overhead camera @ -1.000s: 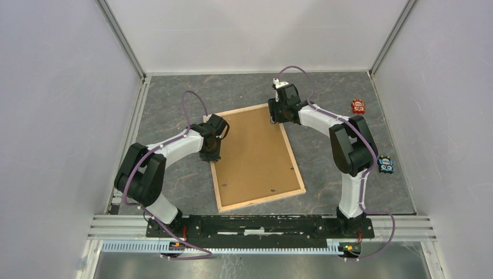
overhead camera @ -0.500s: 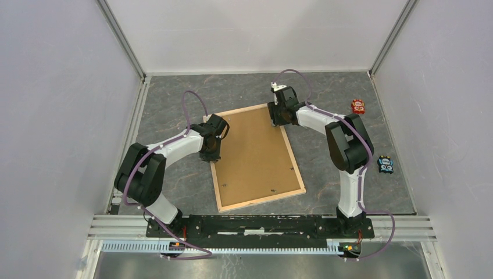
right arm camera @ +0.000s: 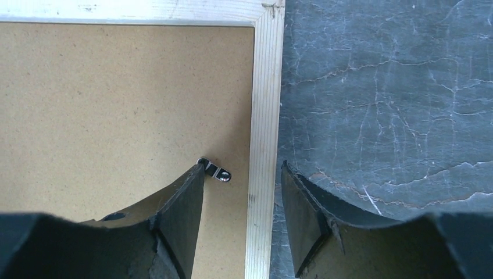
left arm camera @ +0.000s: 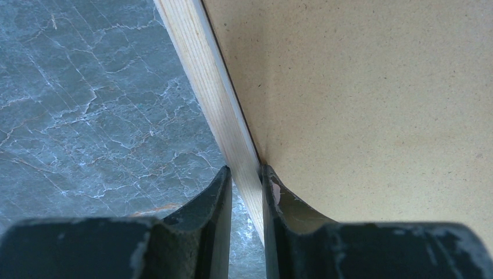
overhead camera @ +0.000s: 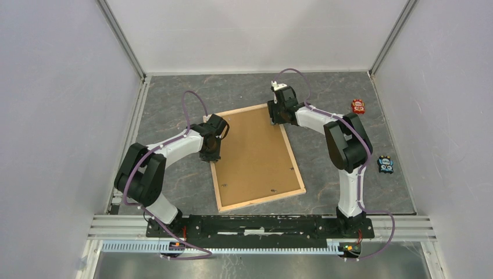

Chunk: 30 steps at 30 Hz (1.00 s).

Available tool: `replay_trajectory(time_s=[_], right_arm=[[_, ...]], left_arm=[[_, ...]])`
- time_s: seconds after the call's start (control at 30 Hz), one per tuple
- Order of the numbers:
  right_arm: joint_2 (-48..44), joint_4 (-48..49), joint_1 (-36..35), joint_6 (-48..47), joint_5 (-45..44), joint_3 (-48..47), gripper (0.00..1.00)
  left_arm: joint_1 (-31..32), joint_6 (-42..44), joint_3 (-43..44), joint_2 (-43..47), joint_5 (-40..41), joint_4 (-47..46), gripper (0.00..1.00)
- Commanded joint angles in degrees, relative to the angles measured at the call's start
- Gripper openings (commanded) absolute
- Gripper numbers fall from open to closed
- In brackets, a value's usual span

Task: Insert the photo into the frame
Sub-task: Install the photo frame at the center of the board.

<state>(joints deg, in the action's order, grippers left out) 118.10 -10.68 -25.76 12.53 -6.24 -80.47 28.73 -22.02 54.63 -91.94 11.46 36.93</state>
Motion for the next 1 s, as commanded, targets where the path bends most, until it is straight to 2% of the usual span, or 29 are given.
replay_trajectory(time_s=[0.0,0.27,0.47,0.6,0.63,0.67,0.7,0.87,0.93,0.97], right_arm=[[1.8,4.9,0.1,1.3,-4.2,0.3,0.55],[2.3,2.8,0.1,4.9,-4.8,0.3,0.42],[0.6,-1.2,-0.1,6.8,-3.3,1.5,0.42],[1.9,-7.3,-0.1,6.3,-4.9,-2.2,0.41],[2.0,-8.3,-0.3,6.3,-5.4,-2.8,0.33],[2.0,-9.4,-0.5,5.9,-5.5,-3.1,0.03],[1.7,-10.0,-0.8,5.9,-6.1,-3.2,0.00],[0.9,-9.1,-1.3,4.8,-6.2,-3.5,0.00],[0.9,-10.2,-1.2,4.0,-5.6,-4.3,0.07],[0.3,-10.1,-1.0,3.8,-4.7,-4.0,0.15]], left_arm=[[0.5,2.2,-0.2,0.6,-1.6,2.2,0.02],[0.7,2.2,-0.4,0.8,-1.7,2.1,0.02],[0.6,2.1,-0.3,0.6,-1.9,2.0,0.02],[0.7,2.1,-0.3,0.6,-1.7,2.0,0.02],[0.7,2.1,-0.2,0.5,-1.6,2.0,0.02],[0.7,2.1,-0.2,0.5,-1.5,2.0,0.02],[0.8,2.1,0.0,0.5,-1.2,2.0,0.02],[0.7,2.0,1.0,-0.5,-0.1,2.5,0.02],[0.7,2.2,1.8,-1.0,1.3,2.7,0.02],[0.7,2.2,2.0,-1.2,2.0,2.7,0.02]])
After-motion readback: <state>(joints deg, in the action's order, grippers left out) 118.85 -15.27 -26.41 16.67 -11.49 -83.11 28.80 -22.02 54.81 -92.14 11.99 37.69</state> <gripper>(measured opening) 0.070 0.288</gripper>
